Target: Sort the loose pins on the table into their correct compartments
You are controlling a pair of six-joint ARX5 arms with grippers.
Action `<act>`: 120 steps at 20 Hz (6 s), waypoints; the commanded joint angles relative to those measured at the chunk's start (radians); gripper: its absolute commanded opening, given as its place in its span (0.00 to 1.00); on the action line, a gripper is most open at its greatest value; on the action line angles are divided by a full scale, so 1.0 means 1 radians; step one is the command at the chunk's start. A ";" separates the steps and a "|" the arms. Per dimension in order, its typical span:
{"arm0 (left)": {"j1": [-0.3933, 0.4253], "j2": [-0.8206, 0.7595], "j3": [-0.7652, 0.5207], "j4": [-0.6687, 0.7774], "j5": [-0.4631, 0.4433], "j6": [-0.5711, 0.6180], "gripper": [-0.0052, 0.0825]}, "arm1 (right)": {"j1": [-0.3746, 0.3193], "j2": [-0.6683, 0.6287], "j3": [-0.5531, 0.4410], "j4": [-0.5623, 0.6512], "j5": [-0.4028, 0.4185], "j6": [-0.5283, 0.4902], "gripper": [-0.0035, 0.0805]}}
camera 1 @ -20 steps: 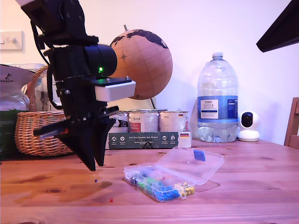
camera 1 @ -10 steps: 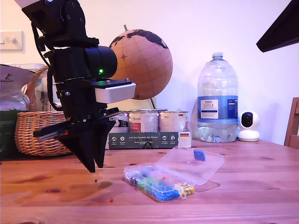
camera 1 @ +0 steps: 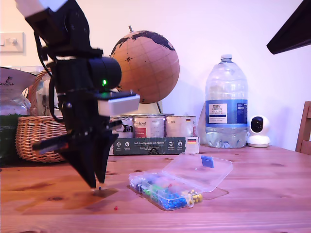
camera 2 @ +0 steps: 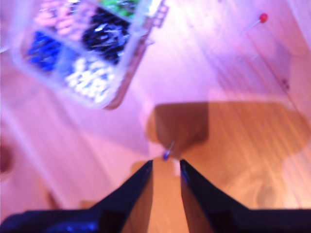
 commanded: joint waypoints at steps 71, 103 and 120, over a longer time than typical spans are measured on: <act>-0.137 -0.085 -0.001 0.259 0.058 -0.199 0.03 | 0.005 -0.023 -0.002 0.016 0.000 0.005 0.03; -0.142 0.045 -0.001 0.330 0.046 -0.199 0.03 | 0.005 -0.023 -0.002 0.010 0.000 0.004 0.03; -0.140 0.045 -0.001 0.356 0.005 -0.209 0.03 | 0.005 -0.023 -0.002 0.010 0.000 0.004 0.03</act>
